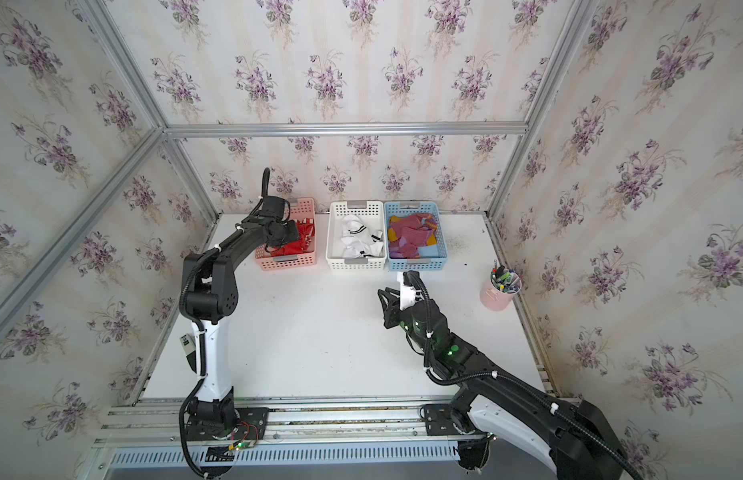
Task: Sort the socks into the basket by color
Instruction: Place the sock in the bin, then reset both arms
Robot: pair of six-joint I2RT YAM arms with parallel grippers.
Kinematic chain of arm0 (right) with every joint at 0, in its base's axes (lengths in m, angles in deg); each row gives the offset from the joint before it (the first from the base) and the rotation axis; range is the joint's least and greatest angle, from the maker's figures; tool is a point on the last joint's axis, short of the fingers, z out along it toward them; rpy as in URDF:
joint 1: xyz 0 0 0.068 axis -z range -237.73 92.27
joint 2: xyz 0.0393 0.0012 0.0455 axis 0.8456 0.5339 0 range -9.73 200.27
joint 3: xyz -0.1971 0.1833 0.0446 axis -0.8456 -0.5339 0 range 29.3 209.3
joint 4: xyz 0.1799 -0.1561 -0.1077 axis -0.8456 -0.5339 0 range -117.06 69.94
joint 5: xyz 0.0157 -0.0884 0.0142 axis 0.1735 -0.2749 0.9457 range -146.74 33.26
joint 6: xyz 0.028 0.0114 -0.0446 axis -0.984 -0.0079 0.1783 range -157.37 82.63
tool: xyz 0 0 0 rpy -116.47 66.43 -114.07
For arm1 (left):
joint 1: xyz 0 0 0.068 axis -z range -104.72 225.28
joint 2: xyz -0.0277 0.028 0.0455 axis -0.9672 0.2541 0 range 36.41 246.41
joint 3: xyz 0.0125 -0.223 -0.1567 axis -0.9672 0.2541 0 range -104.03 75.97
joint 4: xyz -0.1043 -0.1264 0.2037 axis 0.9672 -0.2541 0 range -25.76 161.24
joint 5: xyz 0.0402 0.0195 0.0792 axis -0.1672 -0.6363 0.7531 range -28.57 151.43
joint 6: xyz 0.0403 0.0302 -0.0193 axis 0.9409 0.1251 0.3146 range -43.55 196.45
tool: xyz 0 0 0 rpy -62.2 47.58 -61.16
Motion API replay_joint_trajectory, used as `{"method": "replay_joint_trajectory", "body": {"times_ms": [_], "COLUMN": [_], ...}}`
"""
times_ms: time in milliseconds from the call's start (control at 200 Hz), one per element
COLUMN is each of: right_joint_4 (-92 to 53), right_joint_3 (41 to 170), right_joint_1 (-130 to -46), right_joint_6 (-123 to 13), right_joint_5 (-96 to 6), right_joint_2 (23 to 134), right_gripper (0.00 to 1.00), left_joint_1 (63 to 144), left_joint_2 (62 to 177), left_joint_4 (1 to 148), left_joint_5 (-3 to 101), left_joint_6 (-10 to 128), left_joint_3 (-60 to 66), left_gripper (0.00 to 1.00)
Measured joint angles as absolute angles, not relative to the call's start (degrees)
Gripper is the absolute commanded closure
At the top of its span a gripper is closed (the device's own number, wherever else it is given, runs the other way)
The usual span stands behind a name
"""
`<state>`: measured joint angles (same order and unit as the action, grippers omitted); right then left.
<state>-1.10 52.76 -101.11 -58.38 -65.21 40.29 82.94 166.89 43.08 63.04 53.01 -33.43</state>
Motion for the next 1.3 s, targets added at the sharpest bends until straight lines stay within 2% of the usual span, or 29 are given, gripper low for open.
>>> {"method": "replay_joint_trajectory", "body": {"times_ms": [360,540,919,939,1024,1104,1299], "right_joint_4": [-1.08,-1.10,-0.99,-1.01,-0.99,-1.08,-4.12], "right_joint_3": [52.76,52.76,52.76,52.76,52.76,52.83,55.41], "right_joint_1": [-101.11,-101.11,-101.11,-101.11,-101.11,-101.13,-101.11], "right_joint_6": [-58.38,-58.38,-58.43,-58.43,-58.43,-58.45,-58.36], "right_joint_5": [-65.21,-65.21,-64.99,-64.99,-64.97,-64.80,-64.95], "right_joint_2": [40.20,40.57,41.86,42.06,42.43,42.43,41.62], "right_gripper": [0.75,0.74,0.73,0.73,0.73,0.69,0.45], "left_joint_1": [83.05,83.05,83.38,83.53,84.10,84.86,88.16], "left_joint_2": [171.87,171.45,161.81,161.14,158.08,155.02,145.55], "left_joint_4": [38.21,37.59,37.68,37.81,38.34,38.69,41.53], "left_joint_5": [64.87,65.29,65.97,66.10,66.34,66.91,69.73], "left_joint_6": [54.51,54.97,55.98,55.98,56.33,56.42,57.90], "left_joint_3": [-38.61,-39.09,-36.82,-36.34,-33.76,-31.05,-21.61], "left_gripper": [0.52,0.48,0.46,0.42,0.41,0.40,0.31]}}
